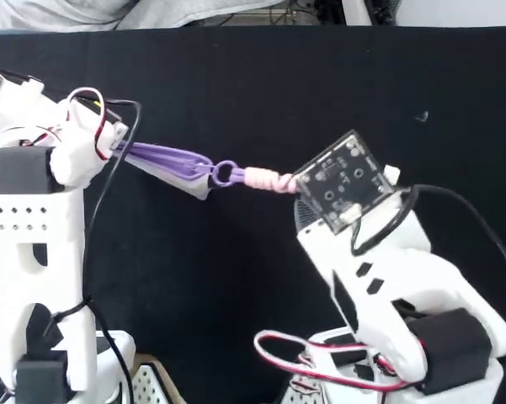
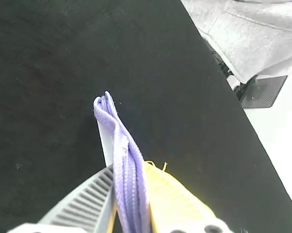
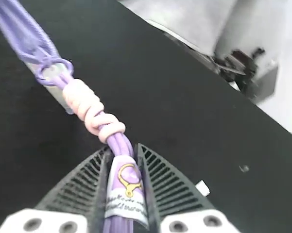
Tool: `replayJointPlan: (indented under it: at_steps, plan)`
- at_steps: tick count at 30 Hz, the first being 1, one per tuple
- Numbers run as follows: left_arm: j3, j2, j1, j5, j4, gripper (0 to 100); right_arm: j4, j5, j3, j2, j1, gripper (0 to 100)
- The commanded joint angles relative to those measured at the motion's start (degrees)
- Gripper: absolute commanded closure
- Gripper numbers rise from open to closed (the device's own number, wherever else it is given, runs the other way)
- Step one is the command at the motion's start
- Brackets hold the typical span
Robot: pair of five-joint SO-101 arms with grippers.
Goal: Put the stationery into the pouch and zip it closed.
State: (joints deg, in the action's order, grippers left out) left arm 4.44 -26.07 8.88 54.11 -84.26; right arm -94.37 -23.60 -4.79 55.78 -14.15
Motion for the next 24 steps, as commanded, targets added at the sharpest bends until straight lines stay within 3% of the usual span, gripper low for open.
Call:
replayJointPlan:
  at_steps: [1, 9, 17, 24]
  plan:
    - [0.3, -0.8, 4.0, -0.3, 1.3, 97, -0.3, 0.0, 1.7, 0.0, -3.1, 98.7]
    - [0.7, -0.8, 0.0, -8.2, 1.4, 96, 0.9, 0.0, 0.7, 0.0, -3.3, 98.8]
    - [0.8, -1.3, -0.1, -8.1, 1.1, 67, 0.9, 0.0, 0.6, -0.1, -3.3, 98.8]
    - [5.2, -1.3, 0.5, -8.3, 1.0, 65, 2.2, 0.1, 0.5, -5.6, -3.3, 98.8]
